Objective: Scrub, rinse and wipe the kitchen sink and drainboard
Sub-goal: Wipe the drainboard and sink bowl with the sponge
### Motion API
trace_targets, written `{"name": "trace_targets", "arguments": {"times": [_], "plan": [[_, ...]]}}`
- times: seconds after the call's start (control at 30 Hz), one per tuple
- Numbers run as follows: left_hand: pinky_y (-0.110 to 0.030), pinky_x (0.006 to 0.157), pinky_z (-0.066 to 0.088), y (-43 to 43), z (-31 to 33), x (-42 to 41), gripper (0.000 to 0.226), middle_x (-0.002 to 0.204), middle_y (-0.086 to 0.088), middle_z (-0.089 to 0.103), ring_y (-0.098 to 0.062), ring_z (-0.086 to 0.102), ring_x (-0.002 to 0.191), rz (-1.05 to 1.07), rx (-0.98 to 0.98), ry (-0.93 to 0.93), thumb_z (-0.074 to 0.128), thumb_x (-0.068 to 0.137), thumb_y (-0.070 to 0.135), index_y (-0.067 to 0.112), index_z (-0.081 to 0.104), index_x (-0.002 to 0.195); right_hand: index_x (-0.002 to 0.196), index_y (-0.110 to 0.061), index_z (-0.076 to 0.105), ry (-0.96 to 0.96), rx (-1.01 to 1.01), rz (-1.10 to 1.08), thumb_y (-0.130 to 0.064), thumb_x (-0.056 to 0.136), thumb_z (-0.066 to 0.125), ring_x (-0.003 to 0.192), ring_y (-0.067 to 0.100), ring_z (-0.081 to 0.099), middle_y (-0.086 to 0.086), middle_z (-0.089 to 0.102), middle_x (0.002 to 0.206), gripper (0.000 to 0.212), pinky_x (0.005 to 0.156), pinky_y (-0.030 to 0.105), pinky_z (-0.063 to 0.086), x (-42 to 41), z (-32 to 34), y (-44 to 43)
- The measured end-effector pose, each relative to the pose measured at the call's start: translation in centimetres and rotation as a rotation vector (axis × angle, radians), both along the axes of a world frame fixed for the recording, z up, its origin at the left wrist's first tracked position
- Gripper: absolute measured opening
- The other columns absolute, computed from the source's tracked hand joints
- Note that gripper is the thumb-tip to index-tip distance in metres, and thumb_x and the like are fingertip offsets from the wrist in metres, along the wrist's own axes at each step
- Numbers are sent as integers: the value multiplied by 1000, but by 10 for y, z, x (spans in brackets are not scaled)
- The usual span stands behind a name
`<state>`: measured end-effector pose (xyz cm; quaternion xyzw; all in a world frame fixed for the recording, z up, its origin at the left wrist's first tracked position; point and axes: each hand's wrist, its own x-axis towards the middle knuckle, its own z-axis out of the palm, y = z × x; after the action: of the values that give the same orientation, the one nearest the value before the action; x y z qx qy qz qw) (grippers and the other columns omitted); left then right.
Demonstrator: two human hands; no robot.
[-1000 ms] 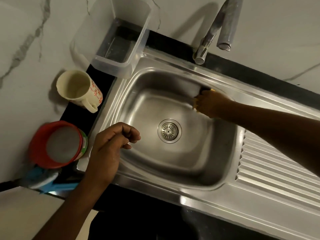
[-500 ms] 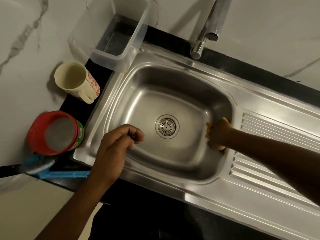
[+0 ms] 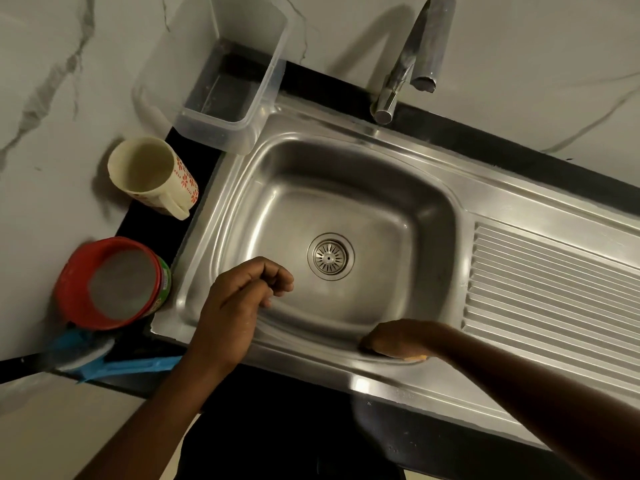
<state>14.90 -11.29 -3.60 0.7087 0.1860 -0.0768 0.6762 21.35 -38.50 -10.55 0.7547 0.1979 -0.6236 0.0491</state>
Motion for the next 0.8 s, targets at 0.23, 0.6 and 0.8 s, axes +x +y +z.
{"name": "trace_targets", "arguments": {"times": [0.23, 0.6, 0.8], "plan": [[-26, 78, 55, 12, -1, 2, 32, 91, -4, 78, -19, 72, 94, -58, 1, 5, 46, 79, 9, 13, 76, 90, 109, -19, 81, -43, 291, -669, -10, 97, 62, 65, 3, 62, 3, 76, 92, 25, 63, 14, 48, 16, -10, 2], [-30, 78, 57, 24, -10, 8, 32, 90, -7, 78, -22, 73, 93, -25, -24, -4, 47, 79, 6, 12, 77, 89, 161, -23, 36, -1085, 358, -873, -9, 98, 52, 157, 27, 24, 7, 32, 168, 66, 126, 46, 26, 76, -98, -13], [-25, 73, 53, 19, -25, 23, 32, 89, -5, 77, -23, 70, 90, -53, -11, 17, 46, 80, 4, 8, 75, 91, 167, -14, 4, -989, 124, -651, -46, 109, 24, 160, 32, -6, 14, -2, 173, 69, 129, 49, -3, 80, -167, -15]]}}
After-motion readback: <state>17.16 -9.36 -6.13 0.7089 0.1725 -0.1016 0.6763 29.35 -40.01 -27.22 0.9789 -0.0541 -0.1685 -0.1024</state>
